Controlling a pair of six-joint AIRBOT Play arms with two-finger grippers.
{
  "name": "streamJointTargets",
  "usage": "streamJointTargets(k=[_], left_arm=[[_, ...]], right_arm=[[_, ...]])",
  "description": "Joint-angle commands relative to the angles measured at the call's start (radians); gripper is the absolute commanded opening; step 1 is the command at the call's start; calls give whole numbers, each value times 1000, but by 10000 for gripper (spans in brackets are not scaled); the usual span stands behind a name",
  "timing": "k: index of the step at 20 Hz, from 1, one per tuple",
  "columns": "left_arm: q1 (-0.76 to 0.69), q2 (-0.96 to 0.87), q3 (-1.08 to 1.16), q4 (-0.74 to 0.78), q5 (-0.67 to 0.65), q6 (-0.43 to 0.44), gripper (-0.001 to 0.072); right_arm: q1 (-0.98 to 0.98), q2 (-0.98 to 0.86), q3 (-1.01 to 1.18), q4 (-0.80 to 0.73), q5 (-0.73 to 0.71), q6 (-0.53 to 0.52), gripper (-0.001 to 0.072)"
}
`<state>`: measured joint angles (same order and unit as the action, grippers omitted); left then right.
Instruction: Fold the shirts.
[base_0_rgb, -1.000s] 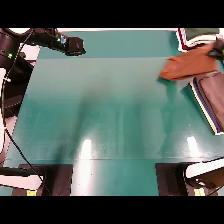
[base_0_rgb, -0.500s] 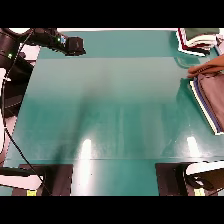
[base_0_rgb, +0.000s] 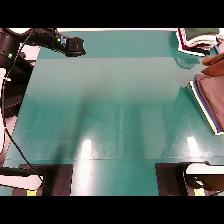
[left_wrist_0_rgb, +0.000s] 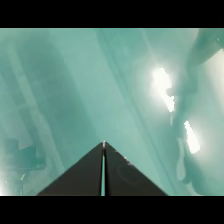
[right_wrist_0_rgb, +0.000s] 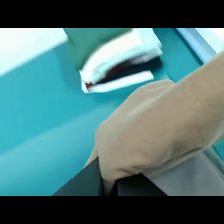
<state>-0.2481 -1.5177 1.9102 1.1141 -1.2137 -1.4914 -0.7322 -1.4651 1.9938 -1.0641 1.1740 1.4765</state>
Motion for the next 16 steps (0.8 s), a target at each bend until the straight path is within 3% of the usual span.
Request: streamJointTargets(k=[1,5,11,12,14,16], left_arm=[[0,0,0,1,-19,8,19],[0,0,0,1,-27,8,20],[0,0,0,1,-29,34,20],[0,0,0,1,-29,34,20],[0,0,0,1,-28,34,20],[0,0,0,0,-28,34,20]], right_arm=[[-26,82,-136,-72,36,-19,16],[-109,179,-311,-102,112,-47,16],[-254,311,-572,-295,154,-57,22],[-278,324,-613,-294,152,-57,77],[-314,337,-681,-301,146,-77,364],[-353,337,-711,-298,148,-80,519]])
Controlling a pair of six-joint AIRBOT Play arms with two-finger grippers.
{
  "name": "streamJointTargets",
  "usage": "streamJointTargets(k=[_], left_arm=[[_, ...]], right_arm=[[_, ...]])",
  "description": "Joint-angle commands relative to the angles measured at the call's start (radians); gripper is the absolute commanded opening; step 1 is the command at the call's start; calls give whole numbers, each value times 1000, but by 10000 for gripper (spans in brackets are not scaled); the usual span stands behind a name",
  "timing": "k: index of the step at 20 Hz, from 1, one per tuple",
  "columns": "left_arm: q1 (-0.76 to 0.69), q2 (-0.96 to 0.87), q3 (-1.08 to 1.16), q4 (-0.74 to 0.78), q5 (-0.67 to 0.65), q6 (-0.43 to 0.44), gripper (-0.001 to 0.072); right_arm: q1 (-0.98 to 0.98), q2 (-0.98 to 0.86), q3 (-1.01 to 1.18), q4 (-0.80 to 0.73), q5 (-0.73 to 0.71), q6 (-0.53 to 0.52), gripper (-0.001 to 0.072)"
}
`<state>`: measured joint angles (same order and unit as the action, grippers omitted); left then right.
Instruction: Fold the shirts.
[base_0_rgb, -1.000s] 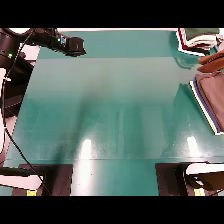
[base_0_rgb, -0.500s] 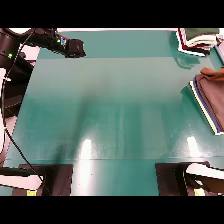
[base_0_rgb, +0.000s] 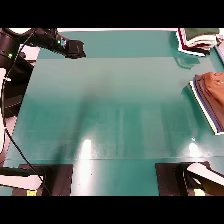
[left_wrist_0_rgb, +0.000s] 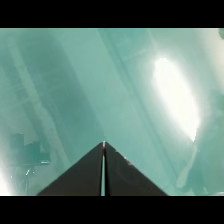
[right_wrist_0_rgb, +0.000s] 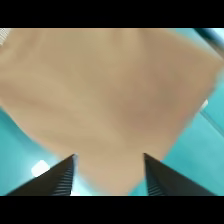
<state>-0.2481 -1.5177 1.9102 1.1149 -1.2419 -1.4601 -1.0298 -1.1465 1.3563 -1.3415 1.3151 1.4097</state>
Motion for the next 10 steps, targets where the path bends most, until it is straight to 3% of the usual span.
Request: streamJointTargets(k=[1,5,7,10], left_arm=[[0,0,0,0,0,2,20],[0,0,0,-1,4,2,20],[0,0,0,0,12,2,20],[0,0,0,0,15,2,21]], right_arm=[[-66,18,-71,-20,10,-13,537],[-6,18,26,132,-6,-13,536],[103,18,81,273,-10,-13,535],[342,18,115,356,-9,-13,531]])
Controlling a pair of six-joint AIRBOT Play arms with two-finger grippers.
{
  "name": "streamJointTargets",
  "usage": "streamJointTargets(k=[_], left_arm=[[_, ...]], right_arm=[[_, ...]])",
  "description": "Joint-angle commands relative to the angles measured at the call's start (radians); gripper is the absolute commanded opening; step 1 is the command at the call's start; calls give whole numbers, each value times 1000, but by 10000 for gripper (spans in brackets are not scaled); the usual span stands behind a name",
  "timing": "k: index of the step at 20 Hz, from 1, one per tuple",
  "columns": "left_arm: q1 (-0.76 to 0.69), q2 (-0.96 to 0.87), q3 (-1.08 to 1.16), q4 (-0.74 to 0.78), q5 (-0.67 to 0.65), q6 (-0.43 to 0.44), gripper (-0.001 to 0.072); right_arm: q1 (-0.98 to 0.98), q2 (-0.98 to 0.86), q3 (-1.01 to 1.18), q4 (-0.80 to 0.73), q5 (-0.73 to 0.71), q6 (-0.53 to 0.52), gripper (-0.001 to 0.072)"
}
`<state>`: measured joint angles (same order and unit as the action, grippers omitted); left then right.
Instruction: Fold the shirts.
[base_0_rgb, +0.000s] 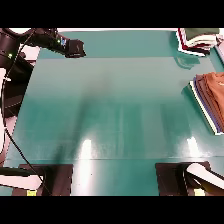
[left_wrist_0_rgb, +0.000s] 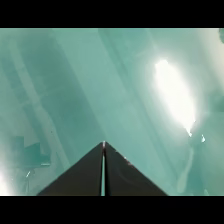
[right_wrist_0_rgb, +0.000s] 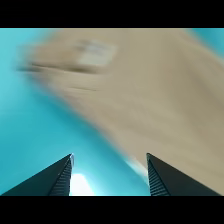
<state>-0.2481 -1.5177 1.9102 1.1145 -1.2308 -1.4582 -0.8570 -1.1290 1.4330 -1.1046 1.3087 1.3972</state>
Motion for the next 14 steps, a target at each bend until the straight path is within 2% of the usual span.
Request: streamJointTargets(k=[1,4,5,6,7,8,9,10,14], left_arm=[[0,0,0,0,8,0,20],[0,0,0,0,12,0,20],[0,0,0,0,12,0,20],[0,0,0,0,12,0,20],[0,0,0,0,12,0,21],[0,0,0,0,12,0,20],[0,0,0,0,12,0,20],[0,0,0,0,12,0,21],[0,0,0,0,12,0,21]], right_arm=[[260,1,38,114,-5,0,530],[526,0,38,106,-34,-1,527],[605,0,38,106,-54,-1,506],[671,1,38,106,-69,-1,449],[730,0,38,107,-85,-2,372],[786,1,38,107,-104,-4,265],[832,0,38,106,-118,-4,101],[872,1,38,107,-134,-5,17],[952,1,38,107,-149,-4,17]])
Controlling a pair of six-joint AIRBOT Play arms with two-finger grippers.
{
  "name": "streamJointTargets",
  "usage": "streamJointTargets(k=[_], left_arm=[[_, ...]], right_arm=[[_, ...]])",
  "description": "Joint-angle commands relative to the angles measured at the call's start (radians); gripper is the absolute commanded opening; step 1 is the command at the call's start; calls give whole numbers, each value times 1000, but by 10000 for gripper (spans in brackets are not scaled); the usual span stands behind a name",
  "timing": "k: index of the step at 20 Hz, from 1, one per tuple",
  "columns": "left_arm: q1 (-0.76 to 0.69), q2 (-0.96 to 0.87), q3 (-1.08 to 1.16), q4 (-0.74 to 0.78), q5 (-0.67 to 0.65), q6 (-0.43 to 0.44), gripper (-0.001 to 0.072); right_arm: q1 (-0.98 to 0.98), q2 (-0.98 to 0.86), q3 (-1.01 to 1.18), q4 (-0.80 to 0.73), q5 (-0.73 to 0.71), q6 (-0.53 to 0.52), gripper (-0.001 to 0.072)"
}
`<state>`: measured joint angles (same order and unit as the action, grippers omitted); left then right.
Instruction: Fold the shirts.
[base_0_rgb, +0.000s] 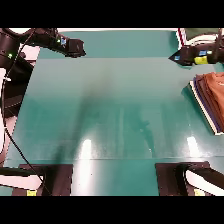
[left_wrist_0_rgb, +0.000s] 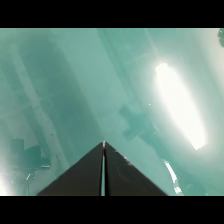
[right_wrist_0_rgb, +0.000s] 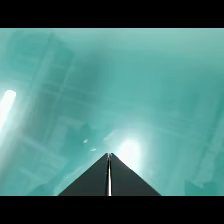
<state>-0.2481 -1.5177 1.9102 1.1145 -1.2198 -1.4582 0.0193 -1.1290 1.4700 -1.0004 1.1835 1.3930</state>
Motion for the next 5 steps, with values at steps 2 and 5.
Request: streamJointTargets(k=[2,5], left_arm=[[0,0,0,0,1,0,21],[0,0,0,0,1,0,21]], right_arm=[[84,1,1,4,-23,0,17],[84,1,1,5,-20,1,17]])
